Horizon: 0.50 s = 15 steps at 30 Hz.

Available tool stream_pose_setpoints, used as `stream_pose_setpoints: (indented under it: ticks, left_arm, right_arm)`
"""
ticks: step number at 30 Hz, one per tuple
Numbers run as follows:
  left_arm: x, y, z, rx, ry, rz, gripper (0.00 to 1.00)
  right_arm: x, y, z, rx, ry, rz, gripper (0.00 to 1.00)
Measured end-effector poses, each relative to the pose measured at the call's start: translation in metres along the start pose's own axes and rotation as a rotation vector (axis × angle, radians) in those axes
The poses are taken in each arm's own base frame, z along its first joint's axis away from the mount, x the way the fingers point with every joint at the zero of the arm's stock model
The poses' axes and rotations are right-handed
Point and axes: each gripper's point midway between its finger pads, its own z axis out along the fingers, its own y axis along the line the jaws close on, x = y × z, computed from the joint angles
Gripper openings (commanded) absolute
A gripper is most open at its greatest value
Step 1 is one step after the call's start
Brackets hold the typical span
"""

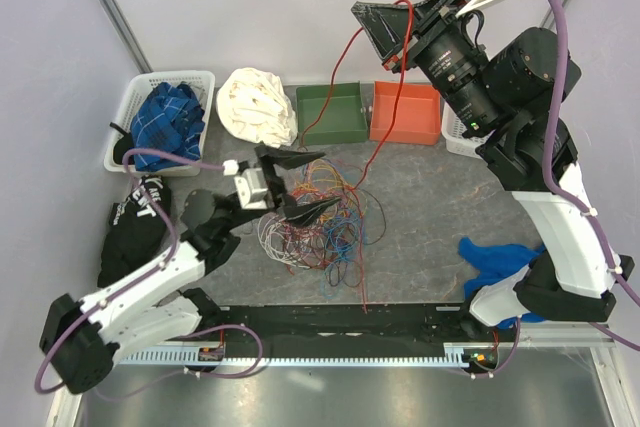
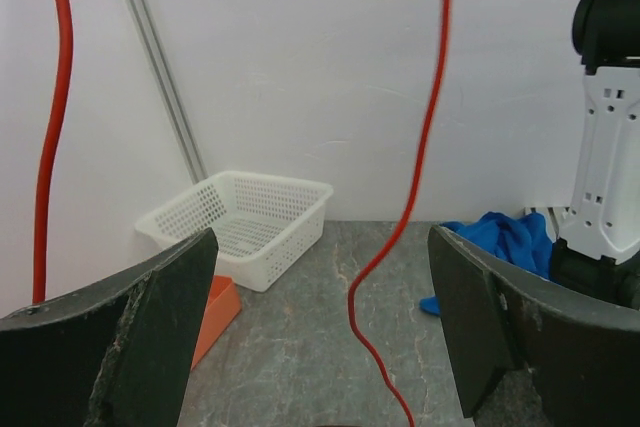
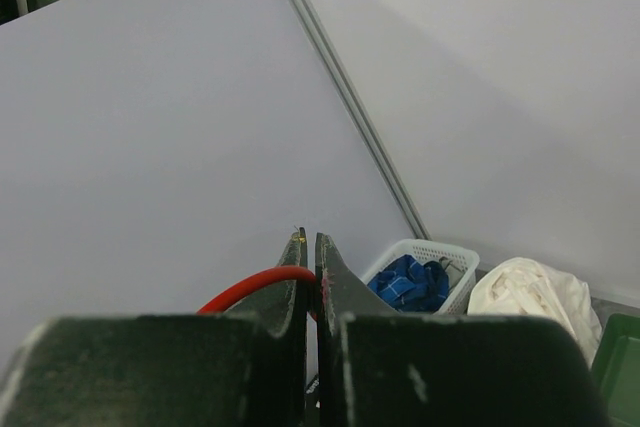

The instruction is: Untangle the cables

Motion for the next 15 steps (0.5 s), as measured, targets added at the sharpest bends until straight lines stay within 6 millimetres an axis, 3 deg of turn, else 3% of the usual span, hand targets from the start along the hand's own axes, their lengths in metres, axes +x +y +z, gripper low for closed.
stream_pose_setpoints:
  ticks: [5, 7, 11, 15]
  left_arm:
    - [-0.024, -0.001, -0.029, -0.091, -0.061, 0.061, 0.93]
    - [-0.025, 0.002, -0.038, -0.132, -0.065, 0.078, 0.94]
    - [-0.024, 0.009, -0.045, -0.185, -0.047, 0.113, 0.96]
    - [-0.006, 0.026, -0.044, -0.242, 0.014, 0.151, 0.98]
  right_arm:
    - [-0.002, -0.003, 0.000, 0.013, -0.008, -0.011, 0.00]
    - [-0.002, -0.003, 0.000, 0.015, -0.009, -0.011, 0.00]
    - [-0.002, -0.003, 0.000, 0.016, -0.008, -0.011, 0.00]
    - [-0.002, -0.003, 0.000, 0.015, -0.008, -0.010, 0.00]
